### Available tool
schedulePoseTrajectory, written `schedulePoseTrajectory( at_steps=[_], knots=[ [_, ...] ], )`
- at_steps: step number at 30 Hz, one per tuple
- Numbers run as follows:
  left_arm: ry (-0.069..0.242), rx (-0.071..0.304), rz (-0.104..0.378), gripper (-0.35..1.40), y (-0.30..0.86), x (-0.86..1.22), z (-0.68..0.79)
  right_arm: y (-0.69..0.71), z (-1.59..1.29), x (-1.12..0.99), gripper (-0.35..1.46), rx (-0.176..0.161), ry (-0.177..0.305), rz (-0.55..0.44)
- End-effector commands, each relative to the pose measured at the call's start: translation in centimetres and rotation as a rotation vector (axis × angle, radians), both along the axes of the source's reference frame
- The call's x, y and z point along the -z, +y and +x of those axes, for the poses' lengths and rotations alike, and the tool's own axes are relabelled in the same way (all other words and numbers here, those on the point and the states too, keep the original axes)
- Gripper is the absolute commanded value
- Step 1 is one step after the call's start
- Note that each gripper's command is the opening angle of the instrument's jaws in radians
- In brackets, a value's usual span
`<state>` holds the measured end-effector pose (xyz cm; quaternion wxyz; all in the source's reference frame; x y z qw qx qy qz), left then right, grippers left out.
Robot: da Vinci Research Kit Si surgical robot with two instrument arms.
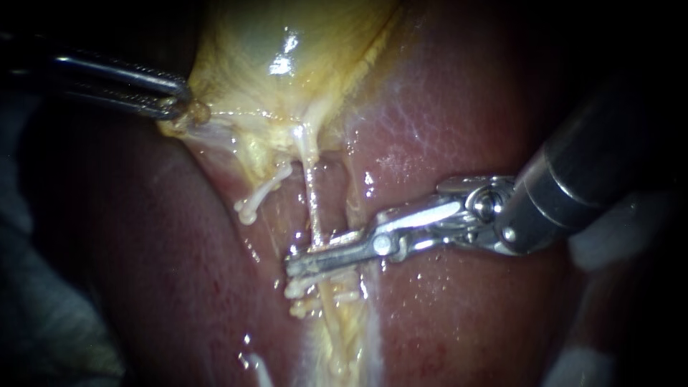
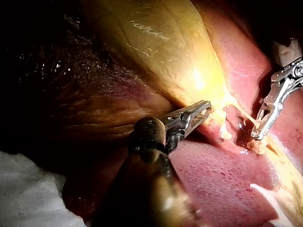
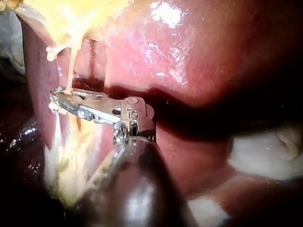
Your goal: Going back second clip right tube
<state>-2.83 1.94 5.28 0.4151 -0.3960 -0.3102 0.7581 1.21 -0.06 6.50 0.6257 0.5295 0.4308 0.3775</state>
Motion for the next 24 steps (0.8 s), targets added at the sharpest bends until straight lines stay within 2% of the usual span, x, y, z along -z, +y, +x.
schedulePoseTrajectory(
  at_steps=[1,2,4,6,8,18,24],
  knots=[
    [0.0,0.0,0.0,-0.35,0.0,0.0,0.0,-0.01,0.01,-0.01,-0.35,0.0,0.0,-0.001],
    [0.0,0.0,0.0,-0.35,0.0,0.0,0.0,-0.01,0.01,-0.01,-0.32,0.0,0.002,-0.007],
    [0.0,-0.001,0.0,-0.35,0.0,0.0,0.0,-0.01,0.02,-0.02,-0.04,-0.003,0.011,-0.042],
    [0.0,-0.001,0.0,-0.35,0.0,0.0,0.0,0.0,0.07,-0.04,0.27,-0.006,0.039,-0.139],
    [0.0,-0.001,0.0,-0.35,0.0,0.0,0.0,0.02,0.12,-0.05,0.38,-0.007,0.049,-0.179],
    [0.0,-0.001,0.0,-0.35,0.0,0.0,0.0,0.0,0.15,-0.08,0.44,0.008,0.099,-0.375],
    [0.0,-0.001,0.0,-0.35,0.0,0.0,0.0,-0.02,0.11,-0.06,0.48,0.034,0.118,-0.517]
  ],
)
